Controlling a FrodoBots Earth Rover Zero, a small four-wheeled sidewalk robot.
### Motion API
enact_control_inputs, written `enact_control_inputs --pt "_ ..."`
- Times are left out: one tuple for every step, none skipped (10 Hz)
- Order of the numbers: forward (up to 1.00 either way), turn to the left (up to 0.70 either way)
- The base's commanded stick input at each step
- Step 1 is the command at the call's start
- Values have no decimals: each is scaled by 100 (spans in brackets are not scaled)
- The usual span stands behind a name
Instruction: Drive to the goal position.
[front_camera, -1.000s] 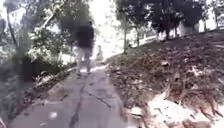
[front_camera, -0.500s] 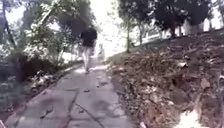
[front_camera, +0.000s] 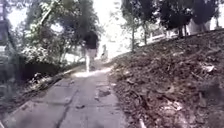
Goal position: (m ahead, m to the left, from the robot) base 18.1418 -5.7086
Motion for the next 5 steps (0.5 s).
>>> enact_control_inputs --pt "100 0" --pt "100 0" --pt "100 0" --pt "100 0" --pt "100 0"
